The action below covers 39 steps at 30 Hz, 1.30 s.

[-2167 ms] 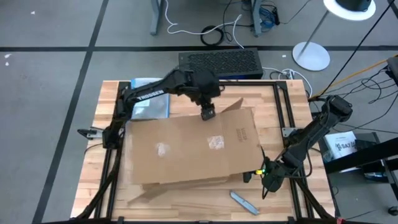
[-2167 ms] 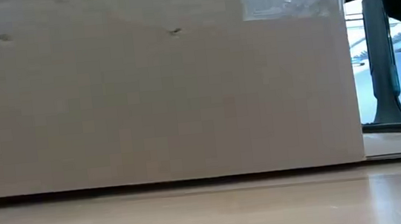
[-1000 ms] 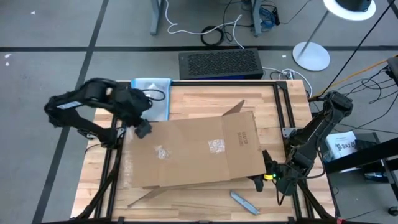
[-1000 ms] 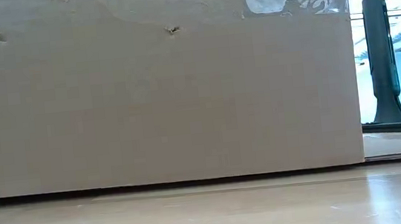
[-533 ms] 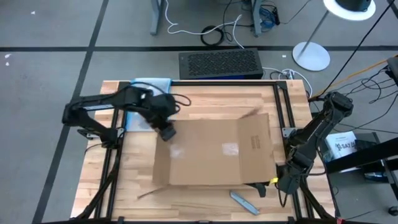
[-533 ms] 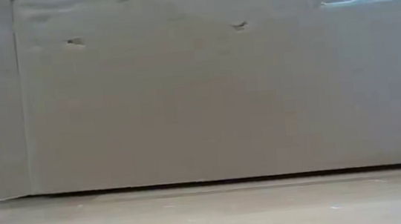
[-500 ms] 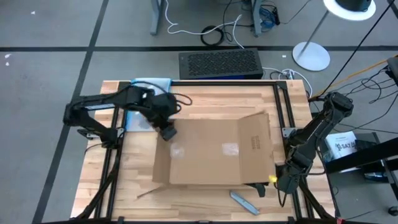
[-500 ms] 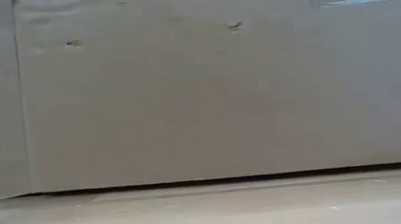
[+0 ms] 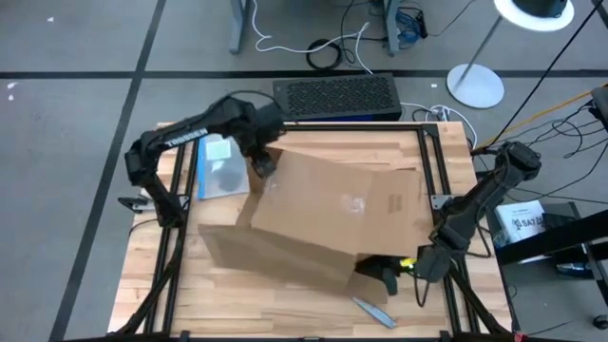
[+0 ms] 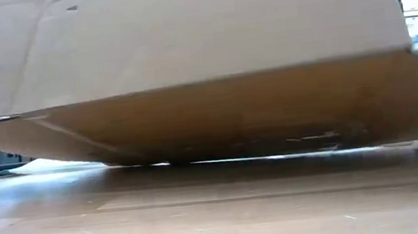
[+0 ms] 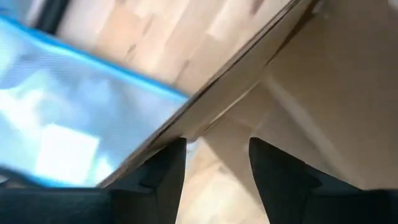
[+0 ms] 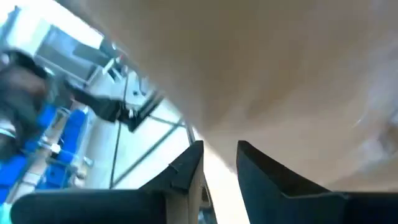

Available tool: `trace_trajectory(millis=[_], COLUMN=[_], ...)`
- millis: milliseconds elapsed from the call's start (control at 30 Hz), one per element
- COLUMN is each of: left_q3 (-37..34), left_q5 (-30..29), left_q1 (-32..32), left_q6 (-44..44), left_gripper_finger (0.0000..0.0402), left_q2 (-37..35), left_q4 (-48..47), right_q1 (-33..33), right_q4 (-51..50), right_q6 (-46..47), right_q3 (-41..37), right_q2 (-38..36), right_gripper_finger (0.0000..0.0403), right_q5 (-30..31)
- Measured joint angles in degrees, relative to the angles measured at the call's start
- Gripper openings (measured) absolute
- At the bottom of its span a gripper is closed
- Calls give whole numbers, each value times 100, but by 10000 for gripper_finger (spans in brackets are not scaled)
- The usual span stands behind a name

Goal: Unpack boxes
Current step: Break down box until it is fully flat

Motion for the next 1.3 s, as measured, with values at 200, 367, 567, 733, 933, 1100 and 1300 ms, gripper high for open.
trace_trajectory(millis=[200,367,567,733,933,1100,1300], left_q3=[791,1782,2418,2371,2357,2145,2063], left_q5=[-493,-113,828,825,598,647,759], left_q1=[66,-28,-915,-1823,-2136,-2141,-2174], left_q6=[164,-150,-1157,-1342,-1036,-845,-687], left_gripper_finger=[184,184,184,184,184,184,184], left_q2=[-249,-500,-505,-181,556,943,1199], left_q4=[-408,-418,256,402,-477,-412,-393], right_q1=[438,521,790,1279,1072,961,846], right_q4=[-917,-1804,-2542,-2420,-3342,-4325,-4927], right_q6=[502,950,1924,2143,3021,4438,5647], right_q3=[0,0,-4,-7,-4,-4,-156], right_q2=[0,0,0,2,1,109,433], right_gripper_finger=[86,86,86,86,86,86,86], right_q5=[312,302,648,1809,2113,2094,2572])
